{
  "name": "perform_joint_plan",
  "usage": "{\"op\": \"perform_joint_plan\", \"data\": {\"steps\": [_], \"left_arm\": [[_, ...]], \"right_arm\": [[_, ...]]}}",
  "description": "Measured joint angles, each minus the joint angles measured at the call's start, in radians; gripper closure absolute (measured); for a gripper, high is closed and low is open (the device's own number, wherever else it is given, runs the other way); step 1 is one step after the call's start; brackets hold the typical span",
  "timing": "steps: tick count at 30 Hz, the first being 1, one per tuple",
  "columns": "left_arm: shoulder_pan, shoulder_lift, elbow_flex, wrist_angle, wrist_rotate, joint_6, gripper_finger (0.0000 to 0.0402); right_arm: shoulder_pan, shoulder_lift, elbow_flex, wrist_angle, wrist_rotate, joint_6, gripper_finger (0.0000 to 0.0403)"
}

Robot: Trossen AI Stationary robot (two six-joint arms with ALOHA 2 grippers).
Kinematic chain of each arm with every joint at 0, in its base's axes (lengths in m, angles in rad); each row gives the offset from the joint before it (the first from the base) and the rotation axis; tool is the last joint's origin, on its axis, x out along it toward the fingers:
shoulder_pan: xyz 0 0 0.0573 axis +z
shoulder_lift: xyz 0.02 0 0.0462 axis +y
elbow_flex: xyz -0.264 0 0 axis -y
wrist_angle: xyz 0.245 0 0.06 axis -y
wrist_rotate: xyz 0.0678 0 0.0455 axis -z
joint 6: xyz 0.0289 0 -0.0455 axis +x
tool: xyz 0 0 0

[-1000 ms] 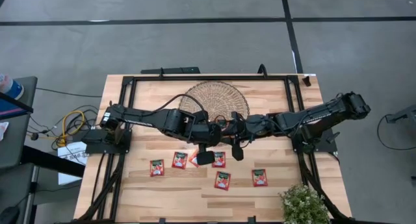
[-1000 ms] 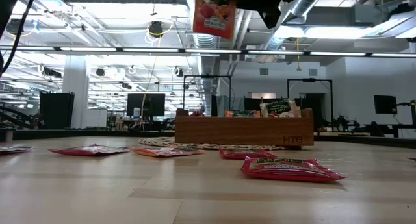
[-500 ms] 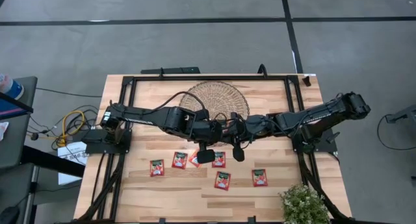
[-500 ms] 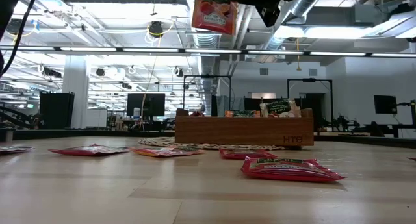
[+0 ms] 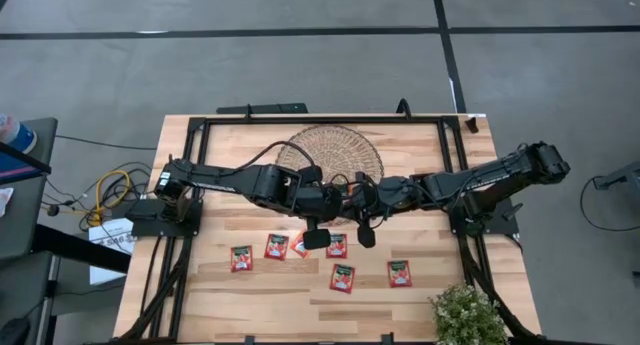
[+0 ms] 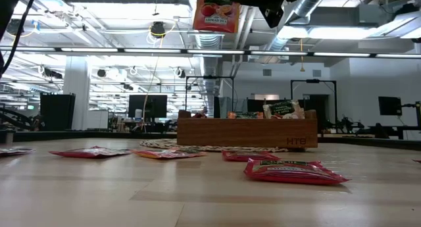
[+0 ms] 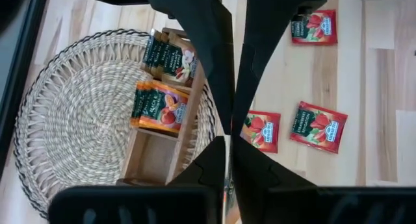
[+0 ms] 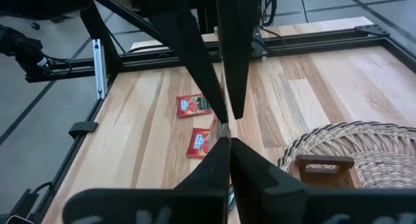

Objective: Pick & Place Tea
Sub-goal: Put the orange tea bag into the middle section of the wooden organizer

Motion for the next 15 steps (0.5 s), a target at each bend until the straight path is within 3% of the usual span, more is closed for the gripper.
{"op": "perform_joint_plan", "data": {"steps": [15], "left_arm": [[0.0, 0.0, 0.001, -0.011, -0.015, 0.006, 0.024]], "right_arm": [[-0.032, 0.0, 0.0, -0.078, 0.058, 0.019, 0.0403]]}}
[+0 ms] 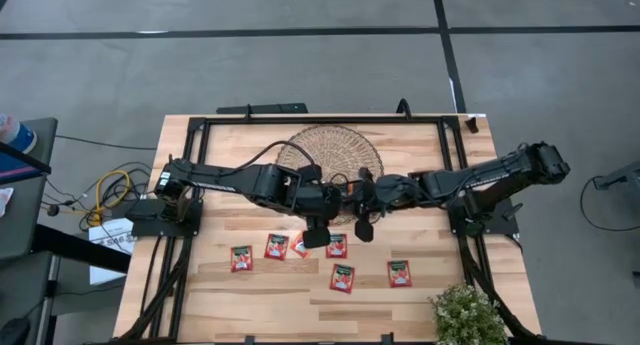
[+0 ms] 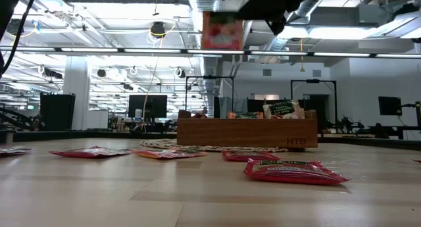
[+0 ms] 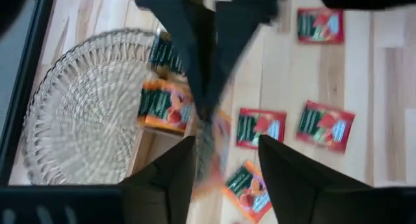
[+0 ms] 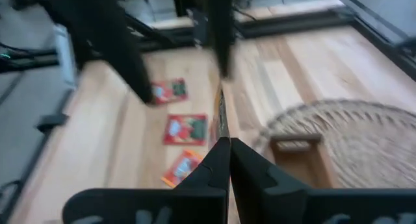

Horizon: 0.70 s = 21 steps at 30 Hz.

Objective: Pick & Place Tea
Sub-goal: Put the orange tea bag into the middle section of the wooden organizer

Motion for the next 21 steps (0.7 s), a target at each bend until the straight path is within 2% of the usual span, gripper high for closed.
{"op": "perform_joint_plan", "data": {"steps": [5, 10, 16, 18, 21], "left_arm": [[0.0, -0.004, 0.021, -0.169, -0.032, 0.002, 0.0229], [0.0, -0.005, 0.022, -0.373, -0.066, -0.097, 0.0229], [-0.014, -0.037, -0.026, -0.272, -0.072, -0.085, 0.0229], [-0.022, -0.069, -0.081, -0.234, -0.073, -0.085, 0.0229], [-0.024, -0.142, -0.228, -0.104, -0.079, -0.085, 0.0229]], "right_arm": [[-0.048, -0.003, 0.0, -0.106, 0.043, 0.002, 0.0403], [-0.112, -0.004, -0.001, -0.175, 0.041, -0.001, 0.0403], [-0.186, 0.001, -0.035, -0.158, -0.008, -0.001, 0.0403], [-0.204, 0.001, -0.054, -0.156, -0.035, 0.006, 0.0403], [-0.209, 0.001, -0.083, -0.132, -0.039, 0.011, 0.0403]]}}
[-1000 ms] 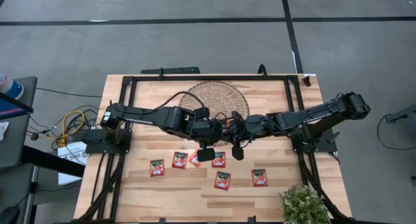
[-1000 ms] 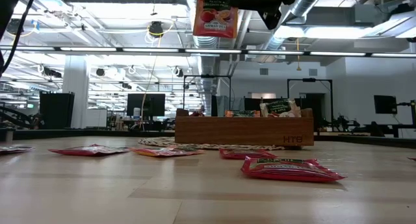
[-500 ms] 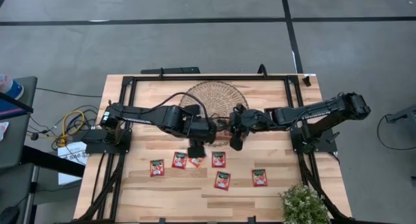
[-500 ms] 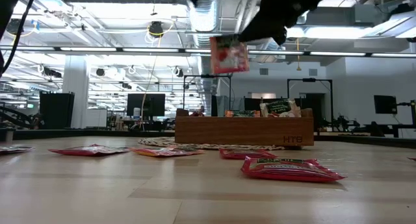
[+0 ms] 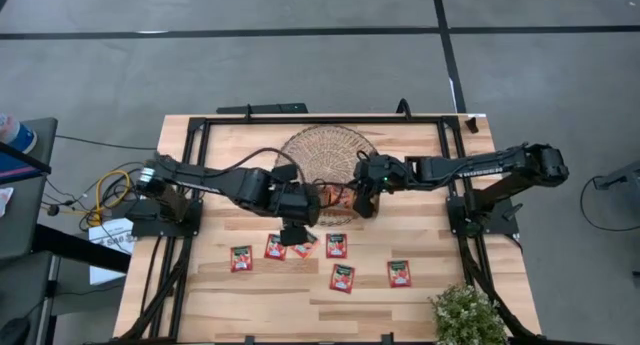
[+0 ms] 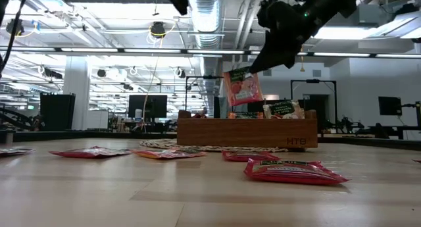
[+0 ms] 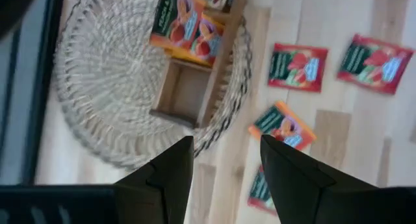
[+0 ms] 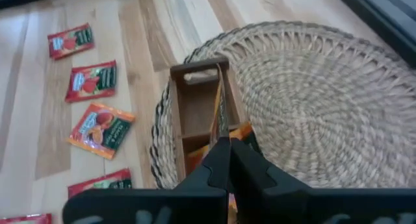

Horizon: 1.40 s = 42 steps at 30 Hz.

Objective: Pick & Place Tea
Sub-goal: Put the orange tea bag into the middle section of the wooden organizer

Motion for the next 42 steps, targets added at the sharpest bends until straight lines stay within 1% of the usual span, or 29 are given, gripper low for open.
{"op": "perform_joint_plan", "data": {"steps": [6, 10, 13, 17, 19, 22, 26, 30, 33, 42], "left_arm": [[0.0, -0.236, -0.392, 0.369, 0.082, -0.059, 0.0229], [0.0, -0.392, -0.623, 0.57, 0.091, -0.121, 0.0229], [0.0, -0.494, -0.761, 0.7, 0.094, -0.146, 0.0229], [0.0, -0.613, -0.918, 0.852, 0.096, -0.161, 0.0229], [0.0, -0.665, -0.987, 0.905, 0.096, -0.176, 0.0229], [0.0, -0.738, -1.078, 0.961, 0.095, -0.219, 0.0229], [-0.001, -0.818, -1.162, 1.006, 0.106, -0.276, 0.0229], [-0.001, -0.858, -1.19, 1.022, 0.107, -0.288, 0.0229], [-0.001, -0.86, -1.191, 1.022, 0.107, -0.288, 0.0229], [-0.001, -0.857, -1.191, 1.02, 0.113, -0.265, 0.0229]], "right_arm": [[-0.007, 0.0, -0.037, 0.049, -0.004, 0.025, 0.0403], [-0.013, 0.0, -0.04, 0.047, 0.0, 0.026, 0.0403], [-0.029, 0.002, -0.04, 0.048, 0.0, 0.039, 0.0403], [-0.041, 0.047, -0.042, 0.065, 0.0, 0.044, 0.0403], [-0.041, 0.071, -0.039, 0.094, -0.002, 0.05, 0.0403], [-0.045, 0.1, -0.04, 0.089, -0.002, 0.068, 0.0403], [-0.047, 0.099, -0.04, 0.091, -0.002, 0.089, 0.0403], [-0.045, 0.097, -0.04, 0.081, 0.001, 0.11, 0.0403], [-0.038, 0.097, -0.04, 0.076, 0.005, 0.129, 0.0403], [0.009, 0.106, -0.04, 0.045, 0.085, 0.165, 0.0403]]}}
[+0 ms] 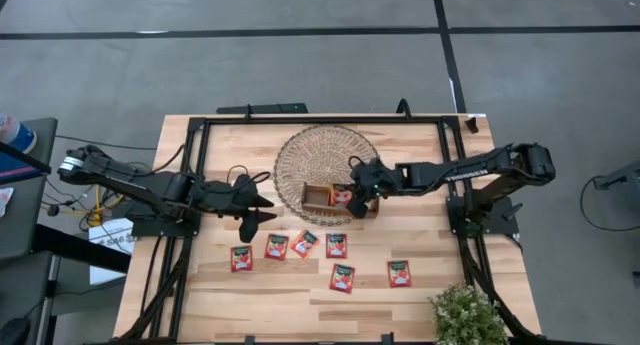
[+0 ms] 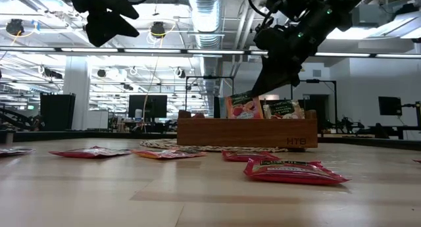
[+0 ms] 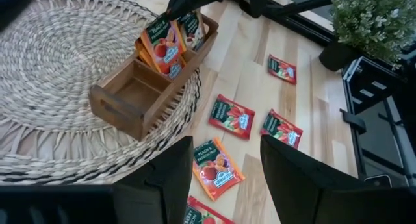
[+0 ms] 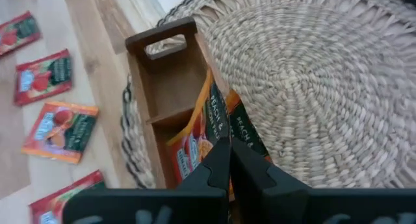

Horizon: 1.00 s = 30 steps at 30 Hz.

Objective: Pick & Place Tea
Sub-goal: Put the orange tea bag into the middle section of the wooden organizer

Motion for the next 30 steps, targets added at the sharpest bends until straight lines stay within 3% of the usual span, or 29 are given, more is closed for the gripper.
{"op": "perform_joint_plan", "data": {"steps": [11, 30], "left_arm": [[0.0, 0.0, 0.0, 0.004, 0.006, 0.0, 0.0229], [0.0, 0.0, 0.0, 0.007, 0.014, 0.007, 0.0229]], "right_arm": [[0.051, 0.025, 0.001, 0.033, 0.128, 0.025, 0.0403], [0.1, 0.025, -0.004, 0.02, 0.184, 0.034, 0.0403]]}}
